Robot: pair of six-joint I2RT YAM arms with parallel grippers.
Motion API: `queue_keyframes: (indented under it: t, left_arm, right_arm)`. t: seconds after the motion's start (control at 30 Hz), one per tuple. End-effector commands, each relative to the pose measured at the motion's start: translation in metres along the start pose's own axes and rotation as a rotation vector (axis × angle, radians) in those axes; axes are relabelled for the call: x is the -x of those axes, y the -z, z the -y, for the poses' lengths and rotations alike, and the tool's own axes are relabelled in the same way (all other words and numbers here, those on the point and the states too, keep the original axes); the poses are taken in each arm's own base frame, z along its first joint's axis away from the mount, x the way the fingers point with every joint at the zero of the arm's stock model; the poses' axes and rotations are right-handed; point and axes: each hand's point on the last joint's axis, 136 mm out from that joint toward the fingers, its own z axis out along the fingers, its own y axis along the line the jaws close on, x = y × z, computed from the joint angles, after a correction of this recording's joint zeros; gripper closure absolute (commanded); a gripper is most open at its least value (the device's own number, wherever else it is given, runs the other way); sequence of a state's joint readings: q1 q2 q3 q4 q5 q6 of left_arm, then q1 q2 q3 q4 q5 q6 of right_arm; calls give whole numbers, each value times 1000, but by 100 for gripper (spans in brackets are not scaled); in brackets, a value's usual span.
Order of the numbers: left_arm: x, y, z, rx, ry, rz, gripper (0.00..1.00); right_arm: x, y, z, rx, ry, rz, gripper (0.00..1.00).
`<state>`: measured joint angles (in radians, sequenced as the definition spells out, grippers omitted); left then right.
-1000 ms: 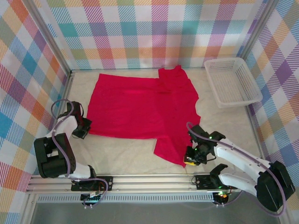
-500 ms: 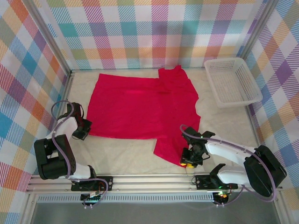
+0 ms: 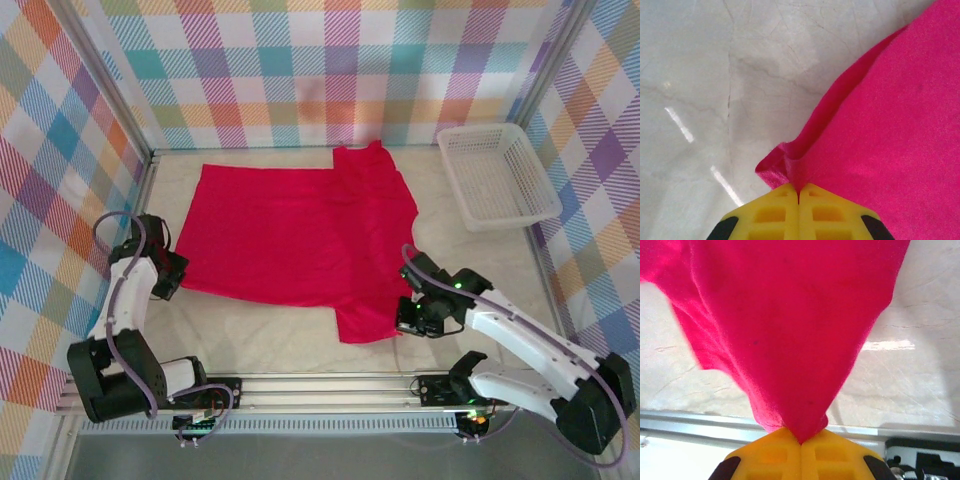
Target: Fold the inside-out t-shirt
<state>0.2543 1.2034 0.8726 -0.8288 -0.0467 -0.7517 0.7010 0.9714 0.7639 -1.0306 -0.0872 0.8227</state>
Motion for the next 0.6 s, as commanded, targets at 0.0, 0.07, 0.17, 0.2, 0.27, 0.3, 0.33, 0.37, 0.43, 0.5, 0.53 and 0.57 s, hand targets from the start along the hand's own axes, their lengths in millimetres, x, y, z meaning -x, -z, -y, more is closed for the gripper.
queue_keyframes:
  t: [0.0, 0.07, 0.17, 0.2, 0.27, 0.3, 0.33, 0.37, 0.43, 0.5, 0.53, 0.57]
  left_arm:
    - [-14, 22, -17, 24, -15, -50, 100]
    - [-22, 30, -21, 11, -23, -64, 100]
    - [-26, 45, -28, 0, -42, -54, 100]
    - [-26, 49, -30, 3, -47, -43, 100]
    - [-22, 58, -31, -6, -61, -9, 100]
    - [-20, 60, -29, -18, -69, 2, 100]
    - [-19, 62, -27, -30, -74, 8, 100]
    - [-17, 62, -24, -41, -77, 11, 100]
    - [-14, 59, -17, -56, -81, 10, 100]
    - [-11, 52, -8, -72, -77, -1, 100]
    - [-9, 49, -3, -76, -74, -5, 100]
    - [-6, 43, 1, -75, -69, -10, 100]
  right_arm:
    - [-17, 22, 21, -94, 8, -42, 100]
    - [-19, 38, 18, -67, 8, -22, 100]
    - [-18, 63, 12, -21, 12, 33, 100]
    - [-17, 70, 10, -13, 16, 48, 100]
    - [-11, 83, 4, 4, 37, 84, 100]
    - [-6, 89, -3, 21, 54, 103, 100]
    - [1, 95, -11, 38, 73, 127, 100]
    - [11, 100, -20, 48, 97, 159, 100]
    - [36, 109, -33, 39, 135, 224, 100]
    - [68, 114, -46, 16, 172, 282, 100]
    - [82, 115, -52, 18, 179, 307, 100]
    - [98, 115, -58, 24, 188, 325, 100]
